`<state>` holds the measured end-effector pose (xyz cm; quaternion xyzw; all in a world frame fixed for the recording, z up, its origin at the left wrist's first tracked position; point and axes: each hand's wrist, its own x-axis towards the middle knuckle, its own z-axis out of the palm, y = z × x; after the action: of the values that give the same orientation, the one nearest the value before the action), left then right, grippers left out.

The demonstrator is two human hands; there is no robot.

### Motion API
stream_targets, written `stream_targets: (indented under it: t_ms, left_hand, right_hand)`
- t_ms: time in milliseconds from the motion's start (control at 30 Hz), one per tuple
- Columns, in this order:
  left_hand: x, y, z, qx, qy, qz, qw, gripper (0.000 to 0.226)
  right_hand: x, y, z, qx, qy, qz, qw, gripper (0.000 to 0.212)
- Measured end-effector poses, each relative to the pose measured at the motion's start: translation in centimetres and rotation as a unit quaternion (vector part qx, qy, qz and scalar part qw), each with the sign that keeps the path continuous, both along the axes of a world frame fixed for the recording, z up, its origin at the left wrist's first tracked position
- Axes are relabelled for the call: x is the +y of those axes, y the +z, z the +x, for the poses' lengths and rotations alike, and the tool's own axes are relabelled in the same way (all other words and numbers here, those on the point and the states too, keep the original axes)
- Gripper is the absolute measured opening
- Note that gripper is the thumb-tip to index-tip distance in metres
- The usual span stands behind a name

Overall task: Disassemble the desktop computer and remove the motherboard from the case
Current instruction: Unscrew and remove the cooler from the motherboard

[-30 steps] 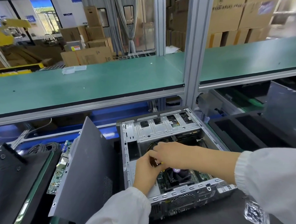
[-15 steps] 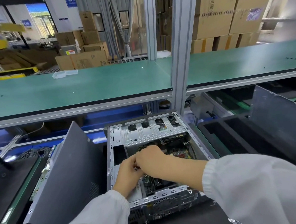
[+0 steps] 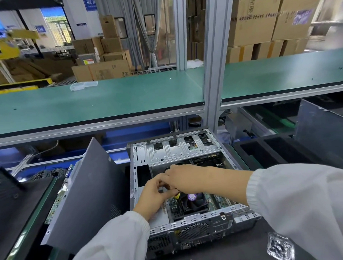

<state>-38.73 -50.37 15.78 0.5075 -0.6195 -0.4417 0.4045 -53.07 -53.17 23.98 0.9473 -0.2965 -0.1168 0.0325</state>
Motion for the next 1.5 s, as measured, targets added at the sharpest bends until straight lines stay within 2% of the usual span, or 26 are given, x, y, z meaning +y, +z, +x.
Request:
stream_targets:
  t_ms: [133,267,400,533,700,867,1000,1067,1167,1233,1300,1400,1500]
  left_hand:
    - [0.2,-0.1,-0.8,-0.002,0.018,-0.013,1.0,0.028]
    - [0.3,-0.2,-0.9,-0.015,0.026,-0.026,0.999,0.035]
    - [0.5,-0.2,-0.8,-0.019,0.027,-0.035,0.999,0.034]
    - [0.6,-0.2,-1.4,-0.009,0.045,-0.034,0.998,0.033]
    - [0.8,-0.3,-2.1,-0.03,0.078,-0.025,0.996,0.027]
    - [1.4,-0.2,-3.0,-0.043,0.128,-0.035,0.99,0.031]
    - [1.9,-0.3,-3.3,-0.045,0.19,-0.035,0.98,0.027]
    - [2.1,-0.2,-3.3,-0.075,0.216,-0.041,0.973,0.026]
    - [1.9,0.3,-2.8,-0.129,0.198,-0.038,0.971,0.03]
    - [1.6,0.7,-2.1,-0.063,0.115,-0.006,0.991,0.035]
    - [1.1,1.0,-1.5,-0.003,0.034,0.014,0.999,0.028]
    - [0.5,1.0,-1.6,-0.003,0.016,0.022,1.0,0.019]
    - [0.1,0.4,-2.1,-0.05,0.032,-0.012,0.998,0.018]
  right_hand:
    - [0.5,0.5,0.5,0.03,-0.132,-0.004,0.991,0.025]
    - [1.2,-0.1,2.1,0.094,-0.185,-0.014,0.978,0.026]
    - [0.9,0.4,1.9,0.126,-0.112,-0.042,0.985,0.023]
    - [0.4,0.6,1.2,0.13,-0.085,-0.026,0.988,0.024]
    - [-0.5,0.3,0.2,0.103,-0.071,0.004,0.992,0.025]
    - [-1.5,-0.2,-0.7,0.09,-0.014,0.018,0.996,0.02]
    - [-2.2,-0.2,-0.5,0.093,0.079,-0.007,0.993,0.016]
    - [-2.3,0.1,-0.2,0.108,0.144,-0.036,0.983,0.019]
    - [-2.4,0.5,-0.3,0.109,0.188,-0.045,0.975,0.022]
    - [-2.2,0.4,-0.7,0.106,0.157,-0.035,0.981,0.025]
    - [-1.8,0.5,-0.9,0.102,0.092,-0.027,0.99,0.023]
    - [-0.8,1.1,-0.3,0.148,0.009,-0.045,0.988,0.028]
    - [0.2,1.2,1.1,0.193,-0.067,-0.021,0.979,0.015]
